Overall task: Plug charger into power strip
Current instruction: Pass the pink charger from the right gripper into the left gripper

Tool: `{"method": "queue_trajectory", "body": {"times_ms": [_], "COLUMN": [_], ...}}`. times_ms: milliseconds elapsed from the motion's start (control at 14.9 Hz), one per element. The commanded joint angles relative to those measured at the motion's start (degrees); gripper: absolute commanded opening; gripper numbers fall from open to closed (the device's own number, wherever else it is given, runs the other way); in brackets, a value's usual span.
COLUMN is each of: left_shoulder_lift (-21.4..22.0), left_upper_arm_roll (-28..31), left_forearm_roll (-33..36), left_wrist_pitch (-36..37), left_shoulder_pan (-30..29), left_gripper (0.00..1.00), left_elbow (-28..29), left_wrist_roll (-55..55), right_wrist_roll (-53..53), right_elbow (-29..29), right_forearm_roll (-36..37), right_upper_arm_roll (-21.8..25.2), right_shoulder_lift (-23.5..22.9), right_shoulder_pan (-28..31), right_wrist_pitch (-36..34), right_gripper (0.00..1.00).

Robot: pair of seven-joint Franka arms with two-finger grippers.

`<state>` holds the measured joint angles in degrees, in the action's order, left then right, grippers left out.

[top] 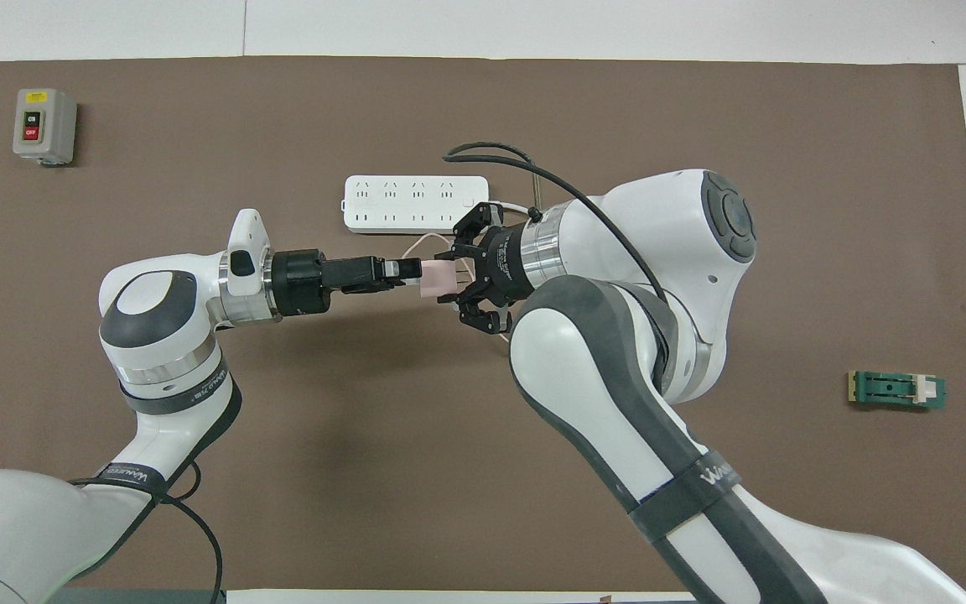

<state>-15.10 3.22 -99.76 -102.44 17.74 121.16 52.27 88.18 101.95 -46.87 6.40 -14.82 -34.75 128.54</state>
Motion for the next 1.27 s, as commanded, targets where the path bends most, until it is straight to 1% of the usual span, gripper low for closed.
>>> {"method": "queue_trajectory", "body": {"times_ms": [0, 67, 134, 268, 402, 469, 535, 602, 669, 1004, 1071, 1138, 1205], "left_shoulder_lift": [1.0, 1.0, 1.0, 1.0, 0.9, 0.9, 0.9, 0.9, 0.8, 0.7, 0.6, 0.6, 0.6], "left_upper_arm_roll": [0.7, 0.7, 0.7, 0.7, 0.7, 0.7, 0.7, 0.7, 0.7, 0.7, 0.7, 0.8, 0.8], "left_forearm_roll": [-0.9, -0.9, -0.9, -0.9, -0.9, -0.9, -0.9, -0.9, -0.9, -0.9, -0.9, -0.9, -0.9], "left_wrist_pitch": [-0.1, -0.1, -0.1, -0.1, -0.2, -0.1, -0.1, 0.0, 0.0, 0.2, 0.1, 0.0, 0.0], "left_shoulder_pan": [1.0, 1.0, 1.0, 1.0, 1.0, 0.9, 0.9, 0.9, 0.9, 0.8, 0.7, 0.7, 0.7], "left_gripper": [1.00, 0.94, 0.79, 0.55, 0.33, 0.20, 0.14, 0.04, 0.00, 0.00, 0.00, 0.00, 0.00], "left_elbow": [0.9, 0.8, 0.7, 0.6, 0.3, 0.0, 0.0, 0.0, -0.1, -0.7, -0.8, -0.8, -0.8], "left_wrist_roll": [1.1, 1.0, 1.0, 1.0, 1.0, 1.0, 1.0, 1.0, 1.0, 0.7, 0.7, 0.7, 0.6], "right_wrist_roll": [-1.3, -1.3, -1.3, -1.3, -1.3, -1.3, -1.3, -1.3, -1.3, -1.3, -1.3, -1.5, -2.3], "right_elbow": [-0.5, -0.5, -0.8, -1.4, -2.3, -2.8, -3.4, -3.6, -3.9, -3.9, -3.9, -3.9, -3.9], "right_forearm_roll": [0.4, 0.4, 0.4, 0.2, 0.2, 0.2, 0.2, 0.2, 0.2, 0.2, 0.3, 0.5, 0.6], "right_upper_arm_roll": [-0.3, -0.3, -0.3, -0.3, -0.3, -0.3, -0.3, -0.3, -0.3, -0.3, -0.3, -0.2, -0.2], "right_shoulder_lift": [-0.2, -0.2, -0.3, -1.4, -2.1, -2.6, -2.8, -3.2, -3.4, -3.4, -3.4, -3.4, -3.4], "right_shoulder_pan": [0.7, 0.8, 0.9, 1.1, 1.1, 1.2, 1.2, 1.4, 1.4, 1.4, 1.4, 1.4, 1.5], "right_wrist_pitch": [-0.7, -0.8, -0.8, -0.7, -0.5, -0.7, -0.7, -0.7, -0.7, -0.7, -0.7, -0.9, -1.0], "right_gripper": [0.00, 0.00, 0.00, 0.00, 0.00, 0.00, 0.00, 0.00, 0.00, 0.00, 0.61, 1.00, 1.00]}}
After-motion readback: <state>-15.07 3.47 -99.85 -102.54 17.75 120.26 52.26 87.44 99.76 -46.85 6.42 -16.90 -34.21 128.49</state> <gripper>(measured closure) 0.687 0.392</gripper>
